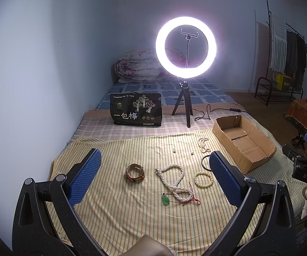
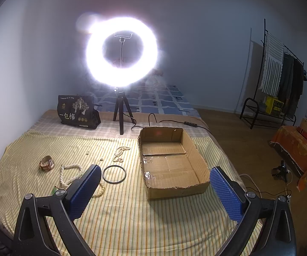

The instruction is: Organize jewelry

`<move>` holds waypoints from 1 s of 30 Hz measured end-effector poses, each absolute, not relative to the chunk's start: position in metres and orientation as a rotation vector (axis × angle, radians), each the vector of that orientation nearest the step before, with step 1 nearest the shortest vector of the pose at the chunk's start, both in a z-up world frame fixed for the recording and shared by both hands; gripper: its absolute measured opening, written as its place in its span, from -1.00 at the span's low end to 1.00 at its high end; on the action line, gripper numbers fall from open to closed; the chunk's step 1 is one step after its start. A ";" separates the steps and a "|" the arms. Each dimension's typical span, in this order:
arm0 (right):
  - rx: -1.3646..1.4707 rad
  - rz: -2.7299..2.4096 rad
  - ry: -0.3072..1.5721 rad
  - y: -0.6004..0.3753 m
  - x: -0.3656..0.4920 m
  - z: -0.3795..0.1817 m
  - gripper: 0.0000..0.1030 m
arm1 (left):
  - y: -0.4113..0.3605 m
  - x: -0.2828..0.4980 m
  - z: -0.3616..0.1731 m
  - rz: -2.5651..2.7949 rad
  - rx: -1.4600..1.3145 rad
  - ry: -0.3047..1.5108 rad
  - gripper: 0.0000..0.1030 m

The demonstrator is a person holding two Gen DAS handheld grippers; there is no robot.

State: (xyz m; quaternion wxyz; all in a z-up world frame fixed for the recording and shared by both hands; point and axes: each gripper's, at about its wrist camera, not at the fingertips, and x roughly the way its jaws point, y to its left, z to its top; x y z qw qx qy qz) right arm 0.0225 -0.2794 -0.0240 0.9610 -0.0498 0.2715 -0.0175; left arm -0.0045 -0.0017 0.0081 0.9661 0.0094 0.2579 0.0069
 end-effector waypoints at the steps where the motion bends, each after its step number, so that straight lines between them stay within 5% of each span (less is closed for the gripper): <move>1: -0.100 -0.035 0.550 -0.279 0.022 -0.024 0.99 | -0.001 -0.005 0.008 0.015 0.017 0.523 1.00; 30: -0.083 -0.030 0.569 -0.280 0.026 -0.027 0.99 | -0.003 -0.006 0.012 0.010 0.015 0.519 1.00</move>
